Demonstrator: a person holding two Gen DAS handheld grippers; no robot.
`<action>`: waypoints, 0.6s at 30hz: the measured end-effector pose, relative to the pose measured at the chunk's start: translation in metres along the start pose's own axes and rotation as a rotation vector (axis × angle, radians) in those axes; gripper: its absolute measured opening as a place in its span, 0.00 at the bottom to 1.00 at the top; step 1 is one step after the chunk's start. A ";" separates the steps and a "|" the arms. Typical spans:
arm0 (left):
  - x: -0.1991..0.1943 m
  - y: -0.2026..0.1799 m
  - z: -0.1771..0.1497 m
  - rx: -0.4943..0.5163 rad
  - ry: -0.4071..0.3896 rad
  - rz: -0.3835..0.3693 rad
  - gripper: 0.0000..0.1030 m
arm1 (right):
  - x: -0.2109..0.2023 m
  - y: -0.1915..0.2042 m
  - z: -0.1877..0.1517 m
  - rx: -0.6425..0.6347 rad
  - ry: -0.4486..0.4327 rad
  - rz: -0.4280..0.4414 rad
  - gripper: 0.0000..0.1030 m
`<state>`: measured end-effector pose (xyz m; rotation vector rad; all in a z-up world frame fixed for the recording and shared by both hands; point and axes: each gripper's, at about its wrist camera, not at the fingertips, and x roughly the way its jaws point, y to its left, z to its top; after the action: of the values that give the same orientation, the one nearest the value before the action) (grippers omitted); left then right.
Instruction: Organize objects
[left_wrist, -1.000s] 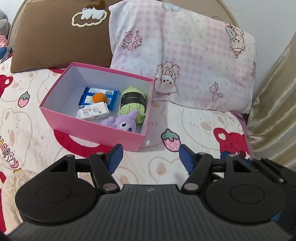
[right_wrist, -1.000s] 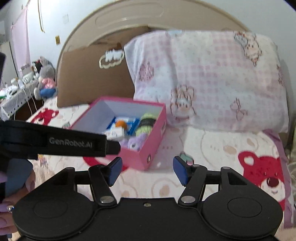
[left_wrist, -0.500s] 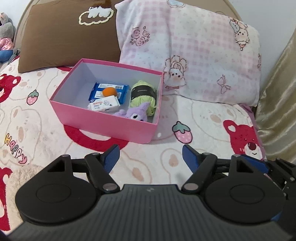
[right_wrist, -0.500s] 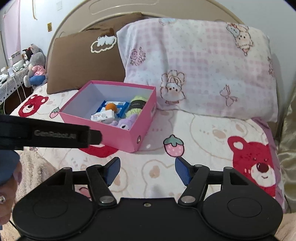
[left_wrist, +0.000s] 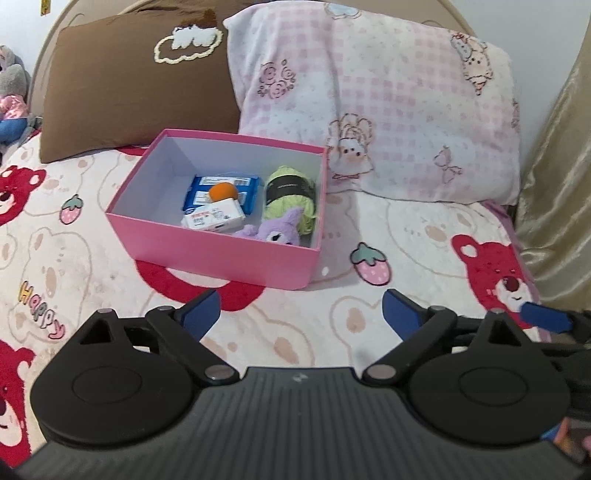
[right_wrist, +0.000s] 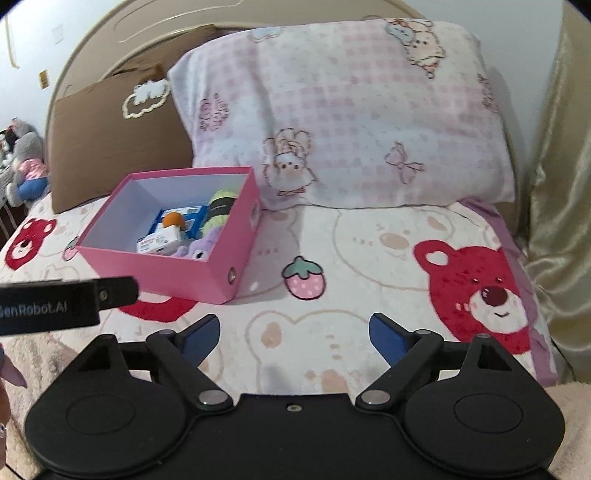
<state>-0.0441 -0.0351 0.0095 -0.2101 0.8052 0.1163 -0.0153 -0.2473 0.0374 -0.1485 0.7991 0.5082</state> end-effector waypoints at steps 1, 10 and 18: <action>0.001 0.001 0.000 0.000 0.007 0.006 0.94 | 0.000 -0.001 0.001 0.002 0.004 -0.011 0.88; -0.007 0.002 0.000 0.024 0.032 0.090 0.97 | -0.010 0.000 0.003 0.006 0.018 -0.012 0.88; -0.002 0.003 0.000 0.038 0.106 0.162 0.97 | -0.021 0.002 0.005 -0.005 0.027 -0.031 0.88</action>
<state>-0.0459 -0.0320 0.0104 -0.1152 0.9288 0.2437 -0.0253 -0.2524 0.0562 -0.1729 0.8212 0.4796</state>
